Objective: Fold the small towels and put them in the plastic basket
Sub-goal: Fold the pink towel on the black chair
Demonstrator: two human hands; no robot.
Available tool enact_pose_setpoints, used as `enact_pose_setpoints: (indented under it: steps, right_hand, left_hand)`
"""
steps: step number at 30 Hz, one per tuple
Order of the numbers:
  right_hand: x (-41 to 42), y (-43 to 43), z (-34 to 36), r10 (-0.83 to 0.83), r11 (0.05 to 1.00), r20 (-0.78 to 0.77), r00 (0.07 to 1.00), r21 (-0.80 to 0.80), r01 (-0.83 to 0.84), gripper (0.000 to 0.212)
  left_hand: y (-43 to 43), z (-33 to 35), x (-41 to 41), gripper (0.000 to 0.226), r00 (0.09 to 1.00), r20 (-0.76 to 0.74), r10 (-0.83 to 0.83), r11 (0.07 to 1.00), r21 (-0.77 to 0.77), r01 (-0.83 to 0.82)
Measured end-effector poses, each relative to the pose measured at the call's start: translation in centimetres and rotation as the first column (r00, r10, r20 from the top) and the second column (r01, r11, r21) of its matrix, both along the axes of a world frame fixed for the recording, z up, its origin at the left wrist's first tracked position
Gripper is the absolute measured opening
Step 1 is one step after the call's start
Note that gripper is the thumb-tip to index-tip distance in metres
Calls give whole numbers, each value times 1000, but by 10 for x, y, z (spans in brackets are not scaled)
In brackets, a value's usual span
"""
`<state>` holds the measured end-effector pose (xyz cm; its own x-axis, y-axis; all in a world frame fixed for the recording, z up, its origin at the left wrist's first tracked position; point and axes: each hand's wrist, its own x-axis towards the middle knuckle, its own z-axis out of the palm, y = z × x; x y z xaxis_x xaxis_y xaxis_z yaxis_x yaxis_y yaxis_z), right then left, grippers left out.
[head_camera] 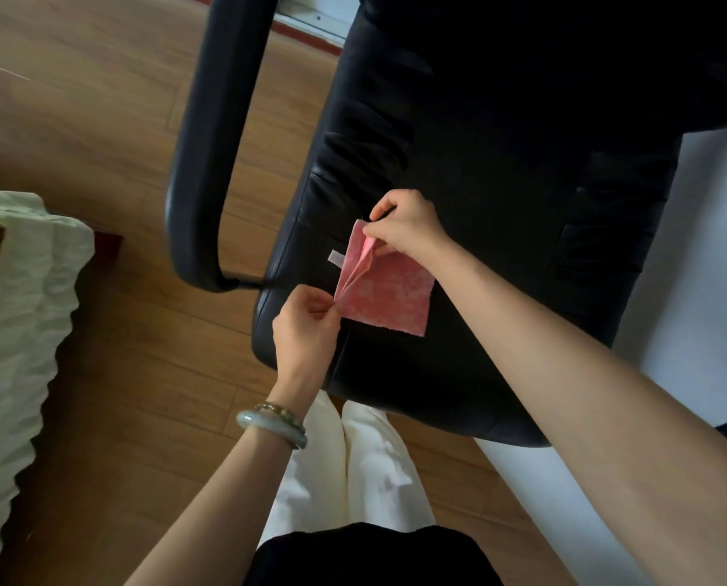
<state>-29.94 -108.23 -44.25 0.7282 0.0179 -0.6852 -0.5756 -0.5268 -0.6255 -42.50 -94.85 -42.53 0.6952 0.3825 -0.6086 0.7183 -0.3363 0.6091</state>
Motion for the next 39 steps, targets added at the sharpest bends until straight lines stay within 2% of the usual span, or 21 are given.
enact_pose_setpoints:
  steps: [5,8,10,13,15,18,21,23,25,27,32,34,37,39]
  right_hand:
    - [-2,0,4,-44,998,22,999,45,43,16]
    - [-12,-17,11,-22,999,76,997,-21,24,9]
    - [-28,-36,9,-44,993,94,995,-105,54,11]
    - [-59,-60,1,-181,963,29,983,-198,183,15]
    - [-76,-68,-4,-268,947,-61,961,-202,251,23]
    - [-88,-70,-7,-398,917,-182,899,-102,385,38]
    - [-87,-65,-5,-496,859,-267,826,-14,512,45]
    - [-84,-61,-5,-521,835,-312,794,3,550,49]
    - [-82,-59,-7,-511,847,-315,800,-29,530,51]
    - [-80,-58,-9,-496,860,-305,813,-42,509,46]
    - [-74,-58,-7,-425,893,-313,849,7,450,9]
    - [-75,-58,-6,-417,888,-313,853,60,456,8]
    - [-77,-60,-5,-406,872,-314,858,148,466,14]
    - [-80,-61,-3,-405,843,-361,840,209,496,20]
  left_hand:
    - [2,-4,3,12,999,-34,-40,999,33,41]
    - [5,-3,4,20,992,3,-130,986,101,129]
    - [6,-3,8,29,982,48,-185,978,104,179]
    - [4,-4,21,38,968,73,-239,969,89,233]
    - [-1,-5,30,40,960,54,-275,959,81,270]
    - [-8,-10,41,40,963,5,-271,961,57,270]
    - [-12,-14,47,41,980,-34,-195,980,37,196]
    - [-15,-15,49,39,983,-58,-173,984,43,175]
    - [-18,-16,51,37,982,-95,-163,985,48,168]
    - [-20,-17,55,36,980,-138,-146,986,61,156]
    - [-21,-18,70,24,953,-249,-175,976,86,202]
    - [-21,-18,73,22,940,-272,-203,973,54,226]
    - [-18,-19,75,30,940,-293,-173,984,-22,174]
    - [-15,-19,76,23,939,-308,-152,987,-105,125]
